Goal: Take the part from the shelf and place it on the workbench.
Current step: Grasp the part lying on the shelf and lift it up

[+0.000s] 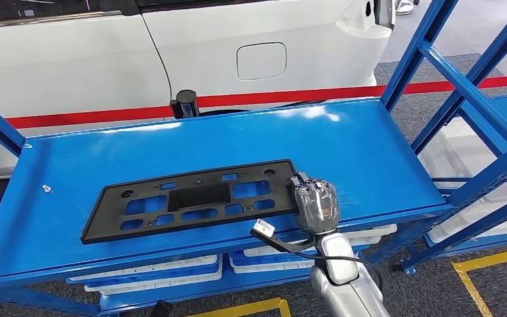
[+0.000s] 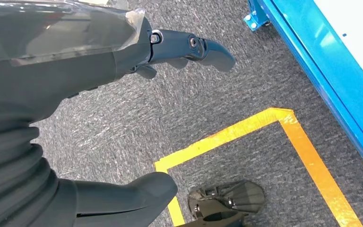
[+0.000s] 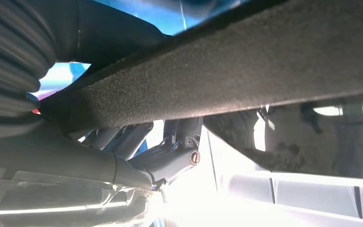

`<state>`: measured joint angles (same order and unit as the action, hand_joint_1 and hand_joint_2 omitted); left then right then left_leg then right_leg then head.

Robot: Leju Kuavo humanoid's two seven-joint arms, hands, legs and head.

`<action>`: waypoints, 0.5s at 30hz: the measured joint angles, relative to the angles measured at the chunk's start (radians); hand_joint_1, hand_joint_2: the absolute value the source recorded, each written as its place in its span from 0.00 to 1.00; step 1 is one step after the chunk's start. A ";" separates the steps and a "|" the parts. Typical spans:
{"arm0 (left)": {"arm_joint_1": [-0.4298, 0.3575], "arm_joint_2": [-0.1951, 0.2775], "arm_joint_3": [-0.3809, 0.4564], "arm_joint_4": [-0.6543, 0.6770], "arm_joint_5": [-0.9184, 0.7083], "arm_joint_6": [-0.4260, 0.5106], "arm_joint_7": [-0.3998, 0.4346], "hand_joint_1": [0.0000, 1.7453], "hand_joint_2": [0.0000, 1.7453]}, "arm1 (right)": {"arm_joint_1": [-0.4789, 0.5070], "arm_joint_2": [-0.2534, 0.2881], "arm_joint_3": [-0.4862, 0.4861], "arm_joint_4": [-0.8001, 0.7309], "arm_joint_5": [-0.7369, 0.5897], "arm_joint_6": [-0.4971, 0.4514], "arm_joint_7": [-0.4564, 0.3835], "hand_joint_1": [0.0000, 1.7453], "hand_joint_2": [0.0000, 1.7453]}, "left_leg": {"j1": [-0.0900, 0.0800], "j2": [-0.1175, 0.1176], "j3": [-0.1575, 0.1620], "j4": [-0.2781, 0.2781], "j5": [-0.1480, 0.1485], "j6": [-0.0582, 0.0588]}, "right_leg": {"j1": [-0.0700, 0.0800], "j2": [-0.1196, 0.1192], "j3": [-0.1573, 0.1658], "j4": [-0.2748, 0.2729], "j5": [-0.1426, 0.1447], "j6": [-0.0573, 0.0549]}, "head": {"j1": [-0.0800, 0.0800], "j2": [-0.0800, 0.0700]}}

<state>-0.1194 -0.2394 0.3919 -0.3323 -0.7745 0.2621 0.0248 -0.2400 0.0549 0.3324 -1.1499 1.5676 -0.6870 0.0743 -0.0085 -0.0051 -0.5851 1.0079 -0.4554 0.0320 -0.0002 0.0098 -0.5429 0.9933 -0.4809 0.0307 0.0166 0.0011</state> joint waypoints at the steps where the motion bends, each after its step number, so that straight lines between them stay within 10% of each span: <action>1: 0.000 0.000 0.000 0.000 -0.001 0.003 0.003 0.00 1.00 | 0.005 -0.003 0.001 -0.016 0.002 0.000 0.010 1.00 1.00 | 0.000 0.000 0.000 0.000 0.000 0.000 | 0.000 0.000 0.000 0.000 0.000 0.000 | 0.000 0.000; 15: -0.004 0.000 -0.010 0.000 -0.001 0.019 0.013 0.00 1.00 | 0.063 -0.029 0.023 -0.276 -0.044 0.000 -0.030 1.00 1.00 | 0.000 0.000 0.000 0.000 0.000 0.000 | 0.000 0.000 0.000 0.000 0.000 0.000 | 0.000 0.000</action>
<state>-0.1236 -0.2396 0.3819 -0.3323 -0.7752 0.2808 0.0377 -0.1767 0.0259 0.3553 -1.4263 1.5237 -0.6870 0.0448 -0.0083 -0.0053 -0.5855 1.0079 -0.4554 0.0319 -0.0002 0.0097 -0.5431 0.9933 -0.4810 0.0307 0.0165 0.0011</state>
